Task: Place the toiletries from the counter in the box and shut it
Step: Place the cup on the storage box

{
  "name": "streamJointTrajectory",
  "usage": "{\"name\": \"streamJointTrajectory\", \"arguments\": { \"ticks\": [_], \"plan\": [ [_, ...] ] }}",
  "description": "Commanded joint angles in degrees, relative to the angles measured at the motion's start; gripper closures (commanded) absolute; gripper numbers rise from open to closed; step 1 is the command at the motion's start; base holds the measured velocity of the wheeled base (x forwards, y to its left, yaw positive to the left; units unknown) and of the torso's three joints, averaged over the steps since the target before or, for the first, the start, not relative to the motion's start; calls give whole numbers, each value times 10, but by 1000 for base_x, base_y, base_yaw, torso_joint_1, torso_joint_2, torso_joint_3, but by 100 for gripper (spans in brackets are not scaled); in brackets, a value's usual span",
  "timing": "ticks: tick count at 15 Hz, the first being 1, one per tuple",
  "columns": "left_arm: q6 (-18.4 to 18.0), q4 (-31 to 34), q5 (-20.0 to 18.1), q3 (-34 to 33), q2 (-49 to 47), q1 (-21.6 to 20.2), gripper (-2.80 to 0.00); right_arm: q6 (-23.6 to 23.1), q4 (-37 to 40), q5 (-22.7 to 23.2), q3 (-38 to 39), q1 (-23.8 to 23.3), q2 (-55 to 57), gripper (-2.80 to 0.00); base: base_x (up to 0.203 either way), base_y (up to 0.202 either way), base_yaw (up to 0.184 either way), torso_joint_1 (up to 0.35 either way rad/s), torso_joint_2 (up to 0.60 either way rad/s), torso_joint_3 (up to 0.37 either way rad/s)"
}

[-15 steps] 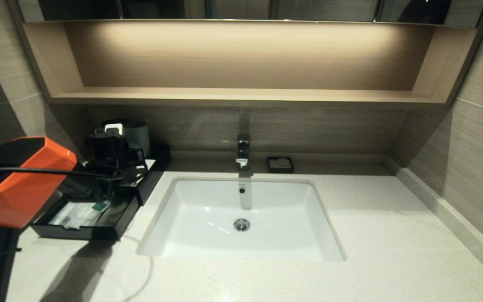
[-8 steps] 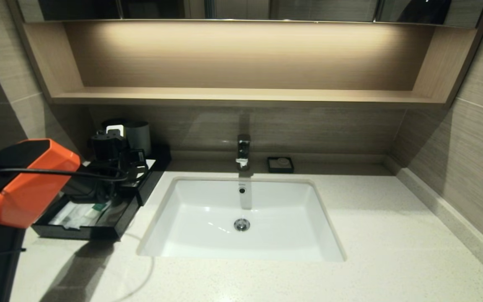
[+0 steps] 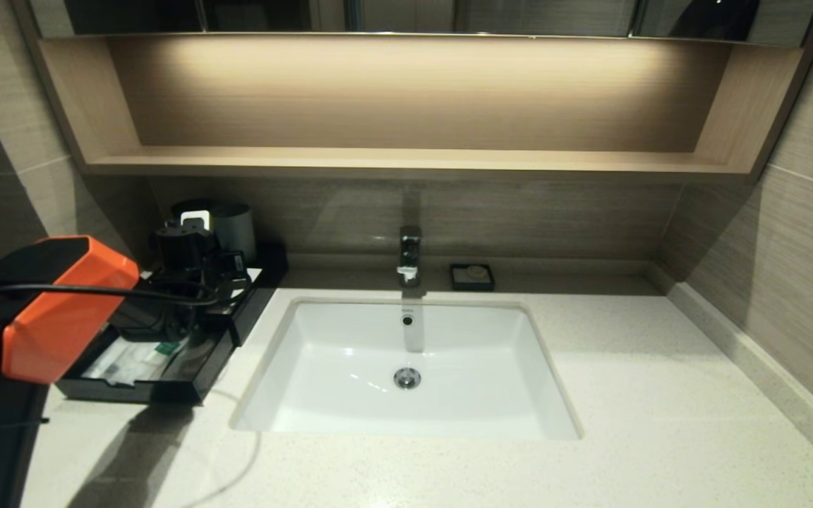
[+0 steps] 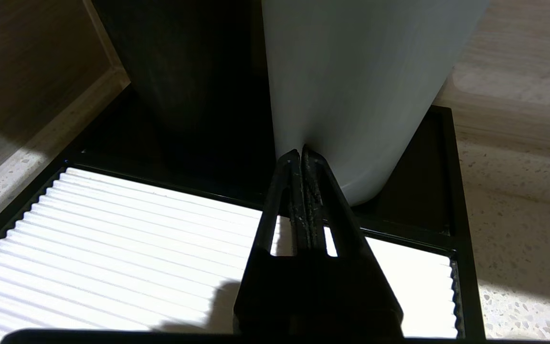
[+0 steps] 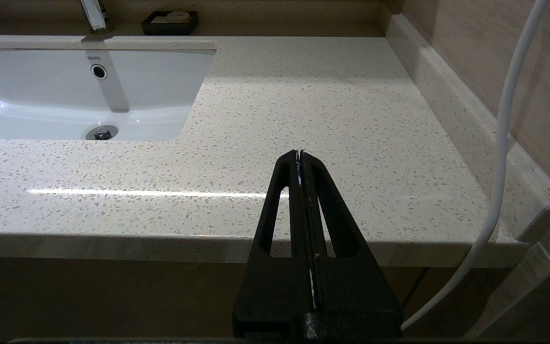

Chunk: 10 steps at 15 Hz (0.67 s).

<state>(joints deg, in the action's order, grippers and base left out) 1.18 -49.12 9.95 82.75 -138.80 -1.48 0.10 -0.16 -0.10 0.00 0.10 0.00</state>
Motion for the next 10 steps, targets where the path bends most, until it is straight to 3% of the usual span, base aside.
{"name": "streamJointTrajectory", "arguments": {
  "ticks": [1, 10],
  "plan": [
    [0, -3, 1, 1, -4, 0, 0, 0, 0, 0, 1, 1, -1, 0, 0, 0, 0, 0, 0, 0],
    [1, -15, -3, -26, 28, 0, 0, 0, 0, 0, 1, 0, -1, 0, 0, 0, 0, 0, 0, 0]
  ]
}}
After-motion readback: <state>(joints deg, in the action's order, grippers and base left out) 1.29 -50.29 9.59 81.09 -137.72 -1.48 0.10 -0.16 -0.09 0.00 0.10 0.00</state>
